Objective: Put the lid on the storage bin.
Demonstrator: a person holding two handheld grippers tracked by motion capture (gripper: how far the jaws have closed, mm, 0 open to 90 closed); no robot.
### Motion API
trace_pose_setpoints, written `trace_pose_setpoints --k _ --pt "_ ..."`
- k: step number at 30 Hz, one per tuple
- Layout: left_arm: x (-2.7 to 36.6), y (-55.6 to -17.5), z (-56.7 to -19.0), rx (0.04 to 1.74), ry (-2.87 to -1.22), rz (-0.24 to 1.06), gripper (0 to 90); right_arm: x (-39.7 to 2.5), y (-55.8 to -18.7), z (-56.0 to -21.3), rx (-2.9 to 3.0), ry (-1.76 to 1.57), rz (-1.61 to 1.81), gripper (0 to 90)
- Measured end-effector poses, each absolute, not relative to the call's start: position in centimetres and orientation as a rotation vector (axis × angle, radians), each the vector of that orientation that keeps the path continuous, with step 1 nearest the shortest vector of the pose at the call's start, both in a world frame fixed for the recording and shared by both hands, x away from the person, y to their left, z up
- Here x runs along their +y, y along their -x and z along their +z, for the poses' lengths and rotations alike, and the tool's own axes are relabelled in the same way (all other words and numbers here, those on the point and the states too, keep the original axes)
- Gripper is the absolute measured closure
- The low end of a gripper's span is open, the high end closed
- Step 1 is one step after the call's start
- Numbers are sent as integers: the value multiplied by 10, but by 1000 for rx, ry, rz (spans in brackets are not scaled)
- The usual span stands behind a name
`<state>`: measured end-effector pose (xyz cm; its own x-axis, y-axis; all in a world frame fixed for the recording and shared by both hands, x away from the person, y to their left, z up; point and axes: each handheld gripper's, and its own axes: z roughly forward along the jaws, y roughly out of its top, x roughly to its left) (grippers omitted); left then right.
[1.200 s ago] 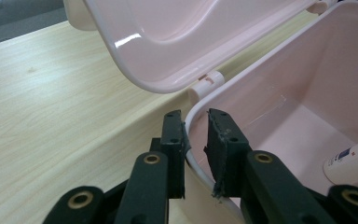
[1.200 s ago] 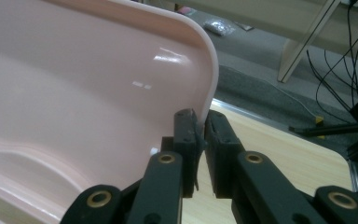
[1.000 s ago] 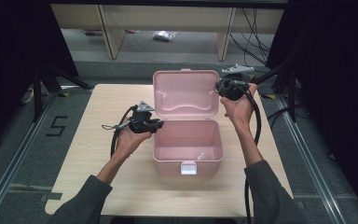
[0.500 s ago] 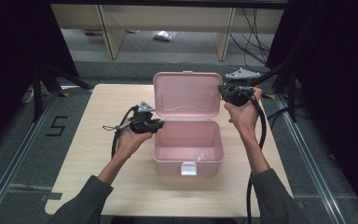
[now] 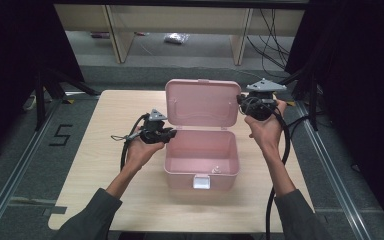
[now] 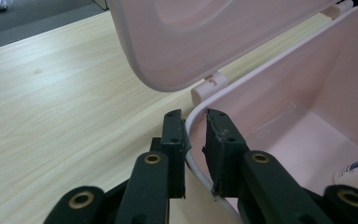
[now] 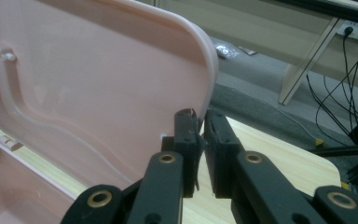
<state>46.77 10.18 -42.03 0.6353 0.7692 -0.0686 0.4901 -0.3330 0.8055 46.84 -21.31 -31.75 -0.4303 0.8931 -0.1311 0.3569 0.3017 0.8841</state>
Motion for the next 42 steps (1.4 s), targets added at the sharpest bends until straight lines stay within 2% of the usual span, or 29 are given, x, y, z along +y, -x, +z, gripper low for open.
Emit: trace_pose_setpoints --k 29,38,42 --pt "102 -468 -423 991 -1988 412 760 -216 -442 -321 1914 -1046 1105 846" --pt "103 -468 -428 999 -1994 378 723 -219 -438 -324 1922 -1032 1136 849" --pt "108 -464 -423 1000 -1980 363 672 -219 -434 -323 1934 -1040 1131 851"
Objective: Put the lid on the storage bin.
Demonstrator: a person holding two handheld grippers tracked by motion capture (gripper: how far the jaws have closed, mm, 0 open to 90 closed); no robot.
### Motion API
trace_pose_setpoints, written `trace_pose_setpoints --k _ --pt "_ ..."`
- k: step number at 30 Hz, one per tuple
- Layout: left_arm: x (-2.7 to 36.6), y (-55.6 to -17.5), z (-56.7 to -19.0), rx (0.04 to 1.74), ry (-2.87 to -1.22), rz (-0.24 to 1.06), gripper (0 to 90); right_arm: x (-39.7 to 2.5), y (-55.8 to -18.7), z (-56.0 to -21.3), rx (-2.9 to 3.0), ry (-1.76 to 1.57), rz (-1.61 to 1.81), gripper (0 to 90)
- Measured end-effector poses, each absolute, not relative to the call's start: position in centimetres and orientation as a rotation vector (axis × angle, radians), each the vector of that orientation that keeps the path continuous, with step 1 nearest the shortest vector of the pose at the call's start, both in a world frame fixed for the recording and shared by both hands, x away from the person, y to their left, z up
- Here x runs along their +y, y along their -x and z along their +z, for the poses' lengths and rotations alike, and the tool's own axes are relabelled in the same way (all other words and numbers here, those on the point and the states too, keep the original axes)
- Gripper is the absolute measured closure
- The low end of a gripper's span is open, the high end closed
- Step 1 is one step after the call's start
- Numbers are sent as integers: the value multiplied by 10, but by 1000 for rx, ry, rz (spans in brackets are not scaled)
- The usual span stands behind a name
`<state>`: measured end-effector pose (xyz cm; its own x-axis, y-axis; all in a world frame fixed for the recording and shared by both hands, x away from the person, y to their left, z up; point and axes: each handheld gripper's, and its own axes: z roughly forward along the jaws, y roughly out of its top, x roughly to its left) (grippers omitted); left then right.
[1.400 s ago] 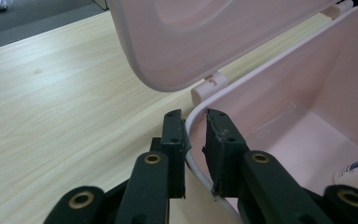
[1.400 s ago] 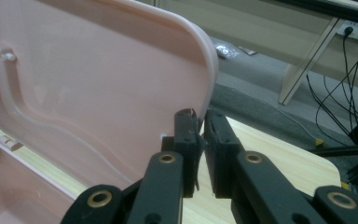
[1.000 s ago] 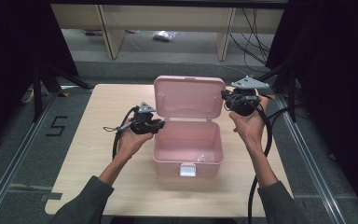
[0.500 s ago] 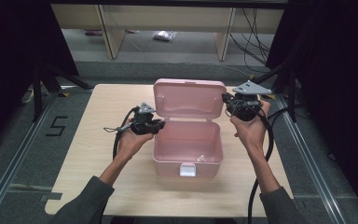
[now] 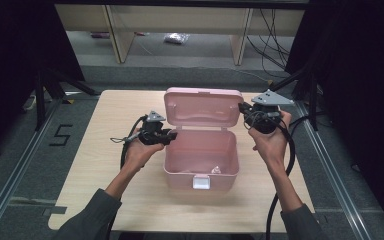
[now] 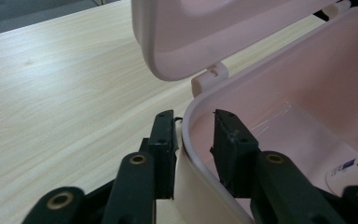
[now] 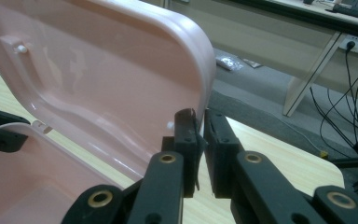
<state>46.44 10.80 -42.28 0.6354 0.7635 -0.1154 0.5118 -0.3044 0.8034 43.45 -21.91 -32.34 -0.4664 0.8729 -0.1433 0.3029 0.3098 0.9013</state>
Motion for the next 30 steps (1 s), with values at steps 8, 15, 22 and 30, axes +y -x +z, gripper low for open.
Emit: trace_pose_setpoints --k 8,15,22,30 --pt "113 -456 -415 978 -1971 358 625 -220 -428 -329 1940 -1028 1131 900" --pt "114 -454 -412 971 -1961 355 613 -223 -436 -326 1901 -1060 1147 739" --pt "115 -454 -411 961 -1966 346 610 -215 -455 -320 1917 -1078 1144 712" --pt "117 -452 -411 963 -1966 351 600 -211 -458 -316 1921 -1081 1127 838"
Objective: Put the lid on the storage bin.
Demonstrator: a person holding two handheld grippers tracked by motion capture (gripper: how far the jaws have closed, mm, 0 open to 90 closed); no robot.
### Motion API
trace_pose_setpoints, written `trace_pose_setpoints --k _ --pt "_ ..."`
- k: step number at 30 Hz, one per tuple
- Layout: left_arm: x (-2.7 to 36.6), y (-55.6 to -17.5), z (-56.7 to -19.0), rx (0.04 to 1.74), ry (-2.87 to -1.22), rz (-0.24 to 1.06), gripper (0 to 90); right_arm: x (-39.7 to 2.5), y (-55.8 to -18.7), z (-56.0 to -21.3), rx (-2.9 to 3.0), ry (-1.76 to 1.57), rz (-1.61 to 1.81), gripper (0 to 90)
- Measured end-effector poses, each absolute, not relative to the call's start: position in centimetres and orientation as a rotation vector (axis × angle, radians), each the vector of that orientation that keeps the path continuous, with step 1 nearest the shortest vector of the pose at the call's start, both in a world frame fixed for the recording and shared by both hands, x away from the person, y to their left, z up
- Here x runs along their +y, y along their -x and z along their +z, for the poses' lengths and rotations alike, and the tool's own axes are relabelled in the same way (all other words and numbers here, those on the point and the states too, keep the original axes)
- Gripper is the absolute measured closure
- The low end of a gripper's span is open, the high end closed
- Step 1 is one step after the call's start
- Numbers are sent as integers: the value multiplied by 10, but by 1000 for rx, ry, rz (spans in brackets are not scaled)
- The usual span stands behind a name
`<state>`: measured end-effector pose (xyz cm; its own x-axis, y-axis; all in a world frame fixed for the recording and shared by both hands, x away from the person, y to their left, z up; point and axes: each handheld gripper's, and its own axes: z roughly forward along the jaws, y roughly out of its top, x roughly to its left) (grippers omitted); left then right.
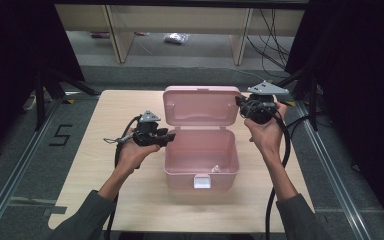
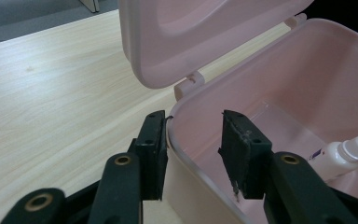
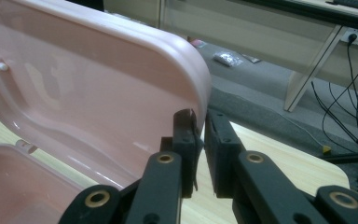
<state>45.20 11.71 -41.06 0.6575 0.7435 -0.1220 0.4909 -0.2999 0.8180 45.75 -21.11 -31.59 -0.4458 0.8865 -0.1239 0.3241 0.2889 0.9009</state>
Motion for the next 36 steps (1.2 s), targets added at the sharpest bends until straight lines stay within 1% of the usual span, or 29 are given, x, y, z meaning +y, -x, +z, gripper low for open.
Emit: trace_pose_setpoints --k 3,6,10,11,14,18,19,24,28,30,31,33,36 --pt "118 -449 -409 958 -1971 346 579 -211 -454 -316 1929 -1079 1132 840" --pt "120 -444 -405 965 -1956 341 517 -211 -450 -318 1908 -1081 1145 842" --pt "122 -436 -399 969 -1938 293 431 -211 -442 -319 1907 -1082 1148 843" --pt "124 -433 -398 958 -1958 300 411 -214 -442 -319 1910 -1042 1134 843" --pt "128 -426 -395 949 -1968 291 378 -213 -437 -321 1908 -1050 1158 842" --pt "133 -414 -392 937 -1965 290 363 -214 -431 -323 1903 -1039 1160 842" --pt "136 -411 -390 921 -1988 285 357 -215 -430 -324 1891 -1030 1155 842" --pt "138 -398 -387 909 -1968 260 344 -215 -423 -326 1899 -1047 1169 839" --pt "141 -389 -385 875 -2006 267 339 -218 -418 -328 1900 -1032 1178 836" --pt "140 -384 -386 879 -1982 255 339 -218 -415 -329 1902 -1032 1180 834" --pt "141 -382 -385 860 -2012 265 338 -219 -415 -330 1903 -1021 1186 833" --pt "140 -378 -386 863 -2000 256 338 -218 -412 -331 1908 -1040 1195 831" --pt "141 -374 -386 844 -2039 258 334 -219 -410 -332 1905 -1033 1205 829"
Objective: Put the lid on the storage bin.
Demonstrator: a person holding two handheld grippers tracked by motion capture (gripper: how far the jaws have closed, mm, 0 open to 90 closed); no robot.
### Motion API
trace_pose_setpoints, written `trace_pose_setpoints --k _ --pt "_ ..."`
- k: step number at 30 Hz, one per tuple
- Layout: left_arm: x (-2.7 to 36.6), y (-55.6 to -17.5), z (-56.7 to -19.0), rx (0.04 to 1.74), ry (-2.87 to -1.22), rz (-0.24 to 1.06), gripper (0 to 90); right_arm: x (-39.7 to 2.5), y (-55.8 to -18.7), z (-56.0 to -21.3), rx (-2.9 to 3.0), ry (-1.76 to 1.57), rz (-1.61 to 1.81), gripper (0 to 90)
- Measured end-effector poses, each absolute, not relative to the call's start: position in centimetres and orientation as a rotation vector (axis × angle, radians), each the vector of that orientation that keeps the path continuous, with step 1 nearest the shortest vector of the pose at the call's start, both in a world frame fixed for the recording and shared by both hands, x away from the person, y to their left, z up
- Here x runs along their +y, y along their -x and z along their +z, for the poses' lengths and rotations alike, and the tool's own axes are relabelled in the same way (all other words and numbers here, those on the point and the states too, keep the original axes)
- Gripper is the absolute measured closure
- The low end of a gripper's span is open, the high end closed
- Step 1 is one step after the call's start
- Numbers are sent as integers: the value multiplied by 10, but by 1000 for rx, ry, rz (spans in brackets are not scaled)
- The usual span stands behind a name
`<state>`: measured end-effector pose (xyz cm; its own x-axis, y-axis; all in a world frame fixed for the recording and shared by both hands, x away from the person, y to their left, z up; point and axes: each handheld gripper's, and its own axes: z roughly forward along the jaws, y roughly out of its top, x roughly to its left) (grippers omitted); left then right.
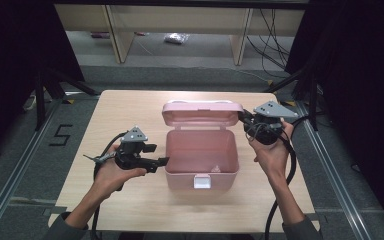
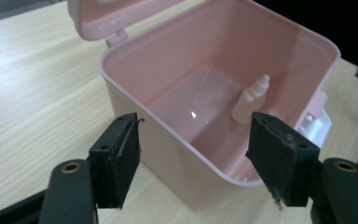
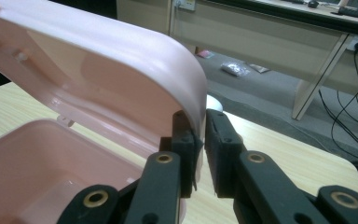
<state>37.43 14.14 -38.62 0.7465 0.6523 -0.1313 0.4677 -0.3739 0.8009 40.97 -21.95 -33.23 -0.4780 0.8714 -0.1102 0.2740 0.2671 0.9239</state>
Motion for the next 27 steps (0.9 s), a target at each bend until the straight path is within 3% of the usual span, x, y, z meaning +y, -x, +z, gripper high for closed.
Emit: trace_pose_setpoints --k 27 --pt "143 -345 -404 829 -2032 235 325 -226 -378 -345 1950 -1011 1237 789"
